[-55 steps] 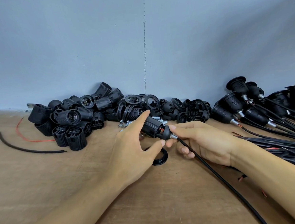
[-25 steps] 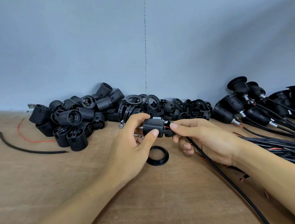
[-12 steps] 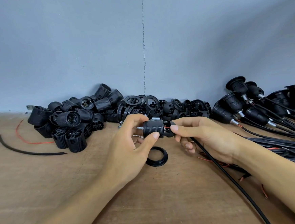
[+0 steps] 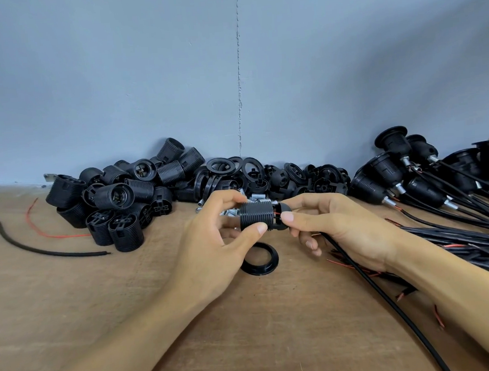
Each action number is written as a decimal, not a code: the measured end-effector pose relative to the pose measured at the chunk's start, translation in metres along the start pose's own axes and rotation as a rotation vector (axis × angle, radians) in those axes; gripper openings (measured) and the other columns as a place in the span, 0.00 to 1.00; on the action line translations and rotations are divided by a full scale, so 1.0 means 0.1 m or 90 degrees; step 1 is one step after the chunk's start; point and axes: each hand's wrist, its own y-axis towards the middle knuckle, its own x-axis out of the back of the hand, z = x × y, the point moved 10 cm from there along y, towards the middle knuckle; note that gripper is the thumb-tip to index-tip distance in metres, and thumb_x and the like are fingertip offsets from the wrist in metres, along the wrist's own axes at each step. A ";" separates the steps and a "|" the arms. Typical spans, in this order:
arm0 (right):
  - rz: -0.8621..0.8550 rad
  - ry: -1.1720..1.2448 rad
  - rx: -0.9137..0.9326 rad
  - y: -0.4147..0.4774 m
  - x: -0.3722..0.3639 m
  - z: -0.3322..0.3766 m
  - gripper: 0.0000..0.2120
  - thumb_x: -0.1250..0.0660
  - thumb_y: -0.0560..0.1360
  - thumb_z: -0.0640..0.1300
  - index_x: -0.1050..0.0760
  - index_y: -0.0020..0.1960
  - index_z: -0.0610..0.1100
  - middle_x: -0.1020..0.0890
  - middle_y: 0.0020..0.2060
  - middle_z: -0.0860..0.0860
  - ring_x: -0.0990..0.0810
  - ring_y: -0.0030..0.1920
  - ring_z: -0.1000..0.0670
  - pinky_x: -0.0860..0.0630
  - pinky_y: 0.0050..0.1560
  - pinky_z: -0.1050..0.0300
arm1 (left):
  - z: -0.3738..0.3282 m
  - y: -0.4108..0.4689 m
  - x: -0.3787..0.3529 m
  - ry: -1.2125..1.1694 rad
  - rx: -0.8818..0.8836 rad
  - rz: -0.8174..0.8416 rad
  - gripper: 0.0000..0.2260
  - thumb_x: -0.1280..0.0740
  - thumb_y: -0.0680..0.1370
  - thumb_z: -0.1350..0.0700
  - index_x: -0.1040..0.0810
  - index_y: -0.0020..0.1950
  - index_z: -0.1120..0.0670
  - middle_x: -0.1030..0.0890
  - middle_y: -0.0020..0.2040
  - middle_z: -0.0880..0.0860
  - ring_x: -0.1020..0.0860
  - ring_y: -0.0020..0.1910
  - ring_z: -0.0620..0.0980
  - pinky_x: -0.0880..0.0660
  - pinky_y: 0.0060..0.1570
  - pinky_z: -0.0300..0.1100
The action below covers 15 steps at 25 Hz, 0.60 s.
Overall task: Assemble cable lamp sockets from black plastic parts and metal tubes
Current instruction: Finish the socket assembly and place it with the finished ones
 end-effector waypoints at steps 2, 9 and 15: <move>-0.006 0.003 0.004 0.00 0.00 0.00 0.20 0.24 0.69 0.50 0.18 0.58 0.42 0.20 0.35 0.47 0.27 0.30 0.51 0.26 0.30 0.58 | 0.00 0.00 -0.02 -0.001 0.003 0.010 0.19 0.23 0.75 0.56 0.22 0.62 0.41 0.17 0.55 0.38 0.16 0.48 0.42 0.20 0.51 0.37; 0.000 0.005 0.031 -0.01 -0.18 0.02 0.17 0.25 0.73 0.44 0.22 0.59 0.38 0.19 0.36 0.43 0.24 0.31 0.48 0.23 0.35 0.55 | 0.00 -0.02 -0.18 0.068 -0.010 0.067 0.26 0.28 0.67 0.45 0.33 0.61 0.38 0.21 0.52 0.41 0.22 0.55 0.42 0.25 0.55 0.38; -0.033 0.001 0.031 -0.01 -0.25 -0.02 0.13 0.26 0.74 0.41 0.22 0.56 0.39 0.21 0.32 0.43 0.23 0.30 0.49 0.23 0.35 0.55 | 0.04 0.01 -0.21 0.146 -0.004 0.053 0.29 0.27 0.62 0.36 0.35 0.58 0.38 0.28 0.53 0.42 0.29 0.54 0.30 0.35 0.48 0.20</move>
